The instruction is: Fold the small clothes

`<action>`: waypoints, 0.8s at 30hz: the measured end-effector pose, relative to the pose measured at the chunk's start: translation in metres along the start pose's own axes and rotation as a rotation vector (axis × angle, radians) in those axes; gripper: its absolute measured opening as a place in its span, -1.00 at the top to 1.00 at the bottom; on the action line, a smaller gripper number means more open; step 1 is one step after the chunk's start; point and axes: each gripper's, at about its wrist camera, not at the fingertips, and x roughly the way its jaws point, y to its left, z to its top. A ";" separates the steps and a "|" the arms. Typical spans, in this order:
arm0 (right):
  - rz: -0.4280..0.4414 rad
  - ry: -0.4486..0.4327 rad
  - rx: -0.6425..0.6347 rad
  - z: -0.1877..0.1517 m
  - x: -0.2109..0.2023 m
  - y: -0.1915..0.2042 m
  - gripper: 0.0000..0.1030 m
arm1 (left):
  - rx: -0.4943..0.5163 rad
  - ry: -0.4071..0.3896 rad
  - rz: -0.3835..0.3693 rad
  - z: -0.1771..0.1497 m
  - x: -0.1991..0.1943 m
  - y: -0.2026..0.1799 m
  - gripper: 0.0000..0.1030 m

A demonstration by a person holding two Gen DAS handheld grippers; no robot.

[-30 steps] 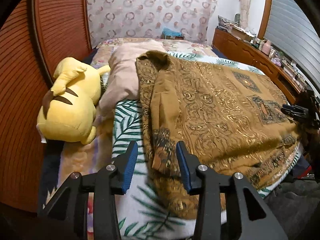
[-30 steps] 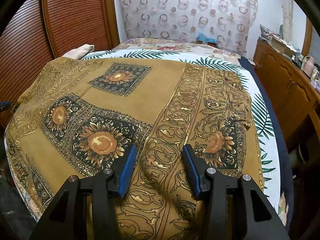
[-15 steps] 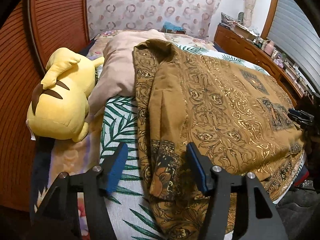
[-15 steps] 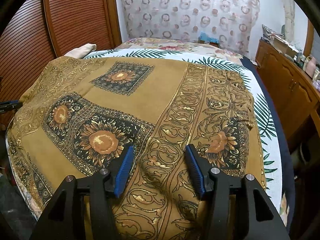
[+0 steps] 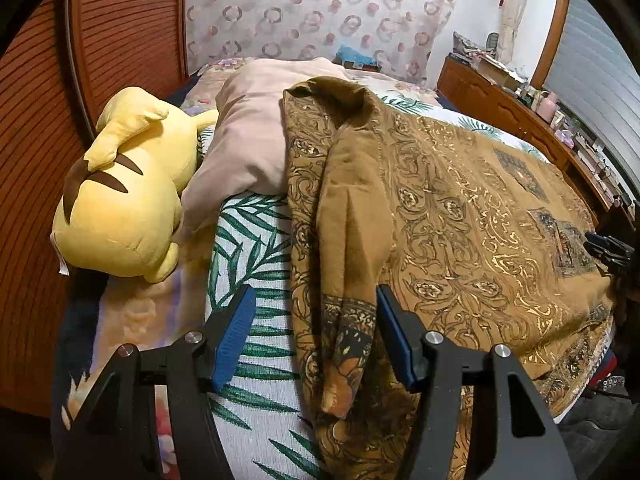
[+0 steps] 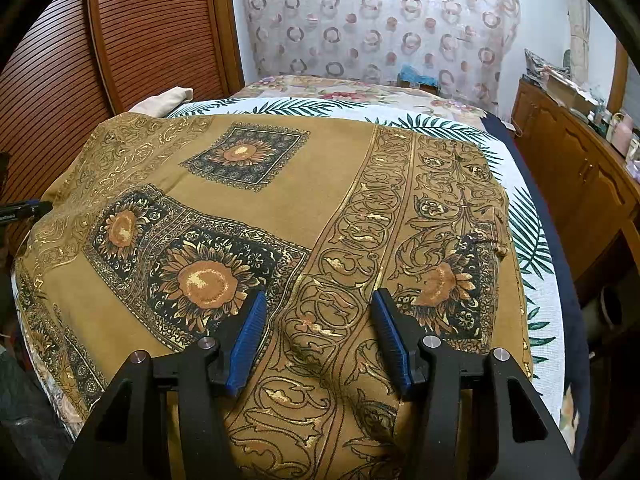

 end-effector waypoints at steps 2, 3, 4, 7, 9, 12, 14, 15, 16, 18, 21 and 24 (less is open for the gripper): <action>0.003 0.000 0.000 0.000 0.000 0.000 -0.12 | 0.006 -0.004 0.006 0.000 0.001 -0.001 -0.20; 0.004 0.000 0.000 0.000 0.000 0.000 -0.12 | 0.008 -0.006 0.007 0.000 0.001 -0.001 -0.20; 0.004 0.000 -0.001 0.000 0.000 0.001 -0.13 | 0.009 -0.009 0.006 0.000 0.001 -0.001 -0.20; -0.004 0.001 -0.008 0.000 0.000 0.002 -0.13 | 0.014 -0.021 -0.010 -0.001 0.002 -0.002 -0.15; -0.006 0.001 -0.023 0.000 -0.001 0.001 -0.17 | 0.021 -0.024 -0.022 0.000 0.002 -0.003 0.03; -0.005 0.024 -0.014 0.000 -0.004 -0.004 -0.24 | 0.024 -0.022 -0.039 0.001 0.002 -0.004 0.12; 0.000 0.042 0.016 0.001 -0.006 -0.008 -0.25 | 0.025 -0.021 -0.037 0.003 0.003 -0.004 0.12; 0.003 0.054 0.031 0.001 -0.007 -0.010 -0.25 | 0.025 -0.021 -0.036 0.003 0.004 -0.005 0.13; 0.003 0.062 0.042 0.001 -0.008 -0.012 -0.25 | 0.025 -0.023 -0.038 0.003 0.004 -0.005 0.13; -0.001 0.070 0.041 0.000 -0.012 -0.012 -0.26 | 0.019 -0.026 -0.050 0.003 0.004 -0.005 0.44; -0.026 0.068 0.007 -0.007 -0.018 -0.006 -0.27 | 0.009 -0.021 -0.059 0.004 0.005 -0.008 0.69; -0.075 0.056 -0.059 -0.018 -0.023 0.004 -0.37 | 0.018 -0.032 -0.066 0.006 0.001 -0.014 0.87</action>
